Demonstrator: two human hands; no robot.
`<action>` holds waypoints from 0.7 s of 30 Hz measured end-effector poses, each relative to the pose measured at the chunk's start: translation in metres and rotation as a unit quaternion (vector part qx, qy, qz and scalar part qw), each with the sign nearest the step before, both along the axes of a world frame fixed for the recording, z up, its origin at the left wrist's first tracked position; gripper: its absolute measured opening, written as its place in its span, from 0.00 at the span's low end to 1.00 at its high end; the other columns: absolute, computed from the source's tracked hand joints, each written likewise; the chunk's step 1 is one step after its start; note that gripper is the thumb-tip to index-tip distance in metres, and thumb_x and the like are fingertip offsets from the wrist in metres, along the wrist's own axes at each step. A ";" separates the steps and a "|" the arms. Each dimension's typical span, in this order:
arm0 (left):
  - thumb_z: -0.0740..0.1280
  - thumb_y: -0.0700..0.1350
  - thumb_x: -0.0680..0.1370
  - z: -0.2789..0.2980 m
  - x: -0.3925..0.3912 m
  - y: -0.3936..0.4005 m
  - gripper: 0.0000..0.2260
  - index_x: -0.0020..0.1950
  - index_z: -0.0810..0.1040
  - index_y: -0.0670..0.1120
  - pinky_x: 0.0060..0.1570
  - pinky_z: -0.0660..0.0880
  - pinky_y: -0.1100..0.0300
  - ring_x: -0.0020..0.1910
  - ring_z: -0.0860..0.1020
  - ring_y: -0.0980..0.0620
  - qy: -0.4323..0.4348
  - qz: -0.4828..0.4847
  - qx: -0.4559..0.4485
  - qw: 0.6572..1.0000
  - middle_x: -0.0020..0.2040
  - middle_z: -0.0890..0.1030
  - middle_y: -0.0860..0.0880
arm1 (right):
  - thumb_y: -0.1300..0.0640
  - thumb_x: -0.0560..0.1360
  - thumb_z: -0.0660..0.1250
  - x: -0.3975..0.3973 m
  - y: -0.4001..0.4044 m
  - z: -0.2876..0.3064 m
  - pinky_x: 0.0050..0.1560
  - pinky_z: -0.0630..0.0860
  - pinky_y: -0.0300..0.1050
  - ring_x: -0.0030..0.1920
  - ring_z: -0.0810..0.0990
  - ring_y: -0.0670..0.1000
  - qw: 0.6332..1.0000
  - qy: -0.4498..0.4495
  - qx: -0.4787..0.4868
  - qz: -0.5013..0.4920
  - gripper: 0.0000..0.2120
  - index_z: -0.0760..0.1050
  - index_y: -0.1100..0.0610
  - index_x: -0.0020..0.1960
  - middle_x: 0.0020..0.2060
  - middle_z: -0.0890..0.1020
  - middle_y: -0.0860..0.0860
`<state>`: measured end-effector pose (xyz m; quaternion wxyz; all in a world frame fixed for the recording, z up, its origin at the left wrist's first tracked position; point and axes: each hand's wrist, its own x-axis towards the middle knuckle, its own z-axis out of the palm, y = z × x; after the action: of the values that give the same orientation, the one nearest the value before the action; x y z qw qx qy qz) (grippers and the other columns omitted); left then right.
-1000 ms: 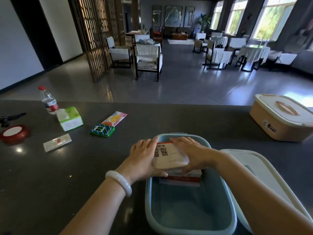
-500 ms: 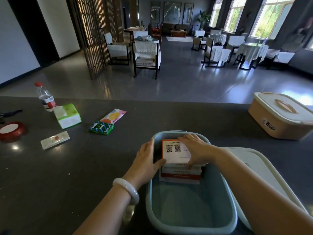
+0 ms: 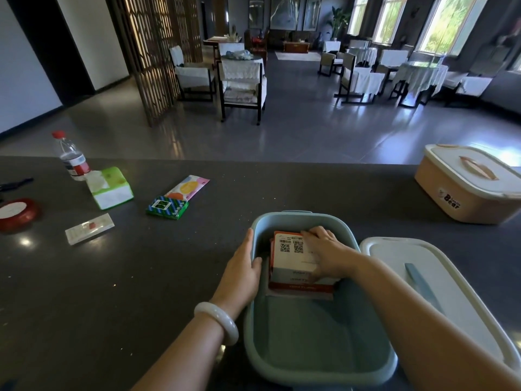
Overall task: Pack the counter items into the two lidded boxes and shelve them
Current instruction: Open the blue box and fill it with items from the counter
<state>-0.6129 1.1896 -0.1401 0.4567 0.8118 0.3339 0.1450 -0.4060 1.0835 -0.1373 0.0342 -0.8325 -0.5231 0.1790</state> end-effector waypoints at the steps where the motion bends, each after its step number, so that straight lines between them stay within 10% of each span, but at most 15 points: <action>1: 0.59 0.44 0.82 0.000 0.000 0.000 0.28 0.79 0.50 0.54 0.68 0.62 0.58 0.73 0.64 0.50 0.002 0.001 0.002 1.000 0.76 0.63 0.48 | 0.43 0.62 0.77 0.000 0.000 -0.001 0.74 0.52 0.43 0.73 0.51 0.52 1.000 -0.003 0.003 -0.002 0.57 0.45 0.54 0.79 0.71 0.54 0.49; 21: 0.58 0.46 0.83 0.006 -0.001 -0.006 0.28 0.79 0.47 0.55 0.66 0.70 0.51 0.68 0.72 0.46 0.032 0.010 0.023 0.999 0.73 0.68 0.44 | 0.48 0.66 0.75 -0.008 -0.009 -0.013 0.75 0.56 0.51 0.74 0.53 0.50 0.993 -0.073 0.086 0.047 0.47 0.51 0.49 0.76 0.71 0.56 0.47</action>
<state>-0.6139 1.1840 -0.1338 0.4256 0.8227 0.3533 0.1317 -0.4144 1.0746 -0.1500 0.0590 -0.8119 -0.5761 0.0737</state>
